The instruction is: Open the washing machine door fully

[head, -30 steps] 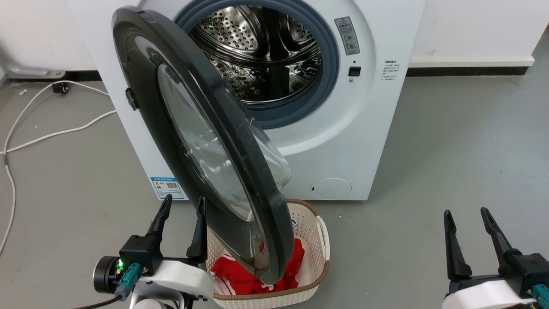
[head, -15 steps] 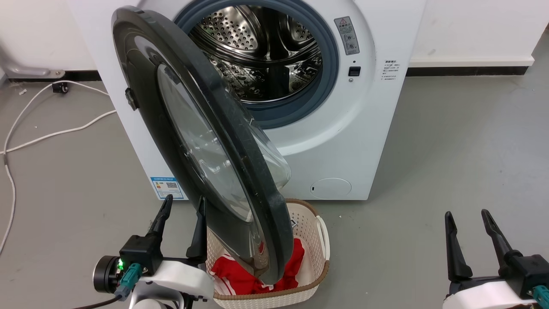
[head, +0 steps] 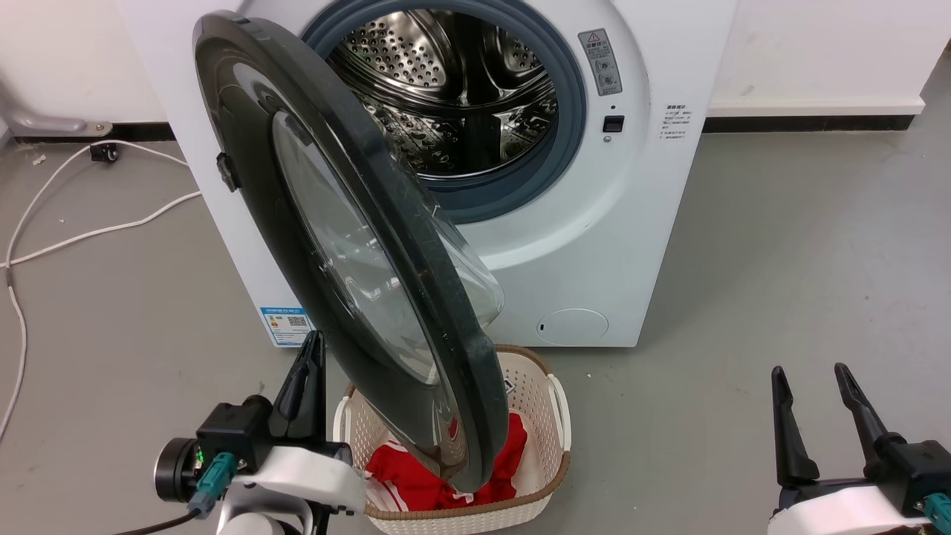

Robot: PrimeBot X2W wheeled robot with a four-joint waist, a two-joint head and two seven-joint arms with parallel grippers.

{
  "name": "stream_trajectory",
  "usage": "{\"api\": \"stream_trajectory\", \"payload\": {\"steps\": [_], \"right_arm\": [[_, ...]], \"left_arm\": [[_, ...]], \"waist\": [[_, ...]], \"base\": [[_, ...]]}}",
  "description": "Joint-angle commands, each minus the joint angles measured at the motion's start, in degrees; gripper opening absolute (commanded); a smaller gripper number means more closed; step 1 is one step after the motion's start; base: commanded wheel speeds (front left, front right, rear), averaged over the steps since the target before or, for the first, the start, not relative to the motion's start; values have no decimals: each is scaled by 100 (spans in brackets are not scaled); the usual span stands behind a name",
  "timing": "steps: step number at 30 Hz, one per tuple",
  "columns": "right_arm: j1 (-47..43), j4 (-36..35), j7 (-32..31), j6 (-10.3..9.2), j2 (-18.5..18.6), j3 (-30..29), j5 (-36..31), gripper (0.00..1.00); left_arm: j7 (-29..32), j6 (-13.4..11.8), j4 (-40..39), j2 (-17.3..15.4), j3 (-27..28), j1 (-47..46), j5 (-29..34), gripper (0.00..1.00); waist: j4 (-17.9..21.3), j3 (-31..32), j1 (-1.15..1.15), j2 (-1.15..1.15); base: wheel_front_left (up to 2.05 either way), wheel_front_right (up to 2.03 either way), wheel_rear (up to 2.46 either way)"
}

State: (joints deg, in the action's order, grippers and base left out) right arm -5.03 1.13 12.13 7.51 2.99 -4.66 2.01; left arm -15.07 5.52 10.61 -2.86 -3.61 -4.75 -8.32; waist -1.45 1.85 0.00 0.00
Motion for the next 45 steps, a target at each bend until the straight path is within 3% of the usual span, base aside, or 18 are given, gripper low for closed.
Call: {"api": "stream_trajectory", "payload": {"steps": [1, 15, 29, 38, 45], "right_arm": [[39, 16, 30, -4, -22, -10, 32, 100], [-8, -10, 2, -4, -22, -39, 18, 100], [-77, -43, -23, -4, -21, -52, 2, 100], [-87, -53, -33, -4, -21, -35, 53, 100], [-104, -32, -39, -4, -20, -47, 61, 100]], "left_arm": [[-15, -30, -83, -4, 22, -53, -32, 0], [-15, -128, -1486, -21, 293, -286, 107, 0], [-14, -89, -3564, -14, 8, -517, 301, 0], [83, 43, -4097, -12, -731, -384, 194, 0], [511, 146, -4071, -146, -1658, -61, -21, 0]], "waist": [[-5, 6, 0, 0], [-24, 75, 0, 0], [-42, 134, 0, 0], [-15, 140, 0, 0], [-5, 114, 0, 0]], "base": [[0, 0, 0], [0, 0, 0], [0, 0, 0], [0, 0, 0], [0, 0, 0]]}}
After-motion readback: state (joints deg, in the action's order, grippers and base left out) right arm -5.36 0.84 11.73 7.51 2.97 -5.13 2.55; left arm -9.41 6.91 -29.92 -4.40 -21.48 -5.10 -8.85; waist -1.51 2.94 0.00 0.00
